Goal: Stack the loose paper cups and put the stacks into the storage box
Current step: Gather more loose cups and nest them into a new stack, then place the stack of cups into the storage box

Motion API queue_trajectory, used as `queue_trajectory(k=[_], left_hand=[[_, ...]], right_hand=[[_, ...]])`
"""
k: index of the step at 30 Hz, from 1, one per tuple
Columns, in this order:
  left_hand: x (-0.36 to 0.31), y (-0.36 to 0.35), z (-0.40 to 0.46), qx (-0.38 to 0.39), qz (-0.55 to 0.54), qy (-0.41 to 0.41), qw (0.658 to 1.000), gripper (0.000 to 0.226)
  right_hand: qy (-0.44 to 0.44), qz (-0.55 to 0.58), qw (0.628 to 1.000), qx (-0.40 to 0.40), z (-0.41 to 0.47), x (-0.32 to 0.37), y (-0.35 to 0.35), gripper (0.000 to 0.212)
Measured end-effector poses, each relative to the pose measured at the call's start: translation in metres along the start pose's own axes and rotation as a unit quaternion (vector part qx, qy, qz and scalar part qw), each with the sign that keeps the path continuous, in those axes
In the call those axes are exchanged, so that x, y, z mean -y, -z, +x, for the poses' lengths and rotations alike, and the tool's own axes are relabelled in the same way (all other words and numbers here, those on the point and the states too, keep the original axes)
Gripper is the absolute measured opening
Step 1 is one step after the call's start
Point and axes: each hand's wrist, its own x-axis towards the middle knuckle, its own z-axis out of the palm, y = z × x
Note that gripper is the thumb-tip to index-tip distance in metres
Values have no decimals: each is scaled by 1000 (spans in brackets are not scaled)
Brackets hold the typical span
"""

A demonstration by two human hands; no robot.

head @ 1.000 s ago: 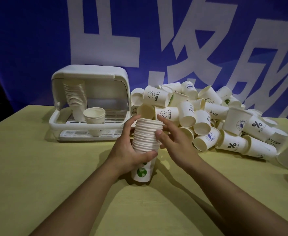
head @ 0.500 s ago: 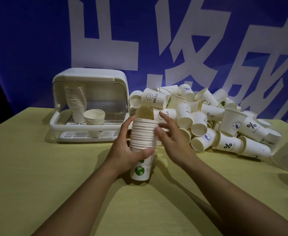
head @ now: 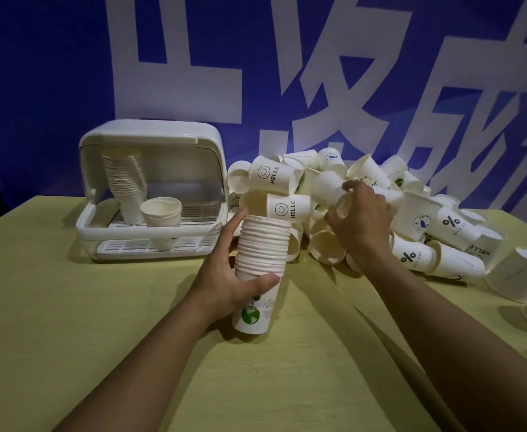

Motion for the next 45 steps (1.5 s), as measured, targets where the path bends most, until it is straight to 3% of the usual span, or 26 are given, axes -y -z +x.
queue_trajectory(k=[2,4,7,9,11,13,16,18,20,25,28,34,37,40,45], left_hand=[[-1,-1,0,13,-11,2,1000,105],[-1,-3,0,34,-16,-4,999,108],[-2,-6,0,77,-12,-14,997,113],[-2,-7,-2,107,-12,-19,994,120],[-3,-7,-4,131,-15,-11,991,125],[-5,-7,-5,145,-19,-7,989,127],[-6,-7,-6,151,-22,-5,988,127],[-6,-7,-5,139,-26,-12,990,125],[-4,-5,-4,121,-32,-19,992,124],[-5,3,-2,43,-29,-9,999,116],[-4,10,-1,-6,-37,-24,999,112],[-12,31,-9,-65,-33,-37,997,104],[-13,46,-14,-89,-12,-33,995,106],[-13,64,-14,-118,29,-42,992,109],[-13,93,-5,-124,60,-45,989,115]], right_hand=[[-14,65,996,-63,-3,6,14,52],[-22,191,979,-69,-12,17,29,53],[-49,398,913,71,-40,40,44,57],[-55,429,885,169,-55,51,41,58],[-67,439,869,217,-62,57,32,43],[-123,468,849,214,-63,62,27,29],[-155,497,832,190,-58,64,26,25],[-146,515,818,213,-53,60,24,39],[-117,497,821,256,-51,60,25,59],[-76,475,838,259,-59,68,24,37],[-53,449,850,271,-67,78,22,39],[-19,444,832,331,-64,101,20,53],[12,425,822,378,-67,117,10,75],[32,417,828,374,-67,138,-1,91],[51,428,831,352,-59,166,-17,92]])
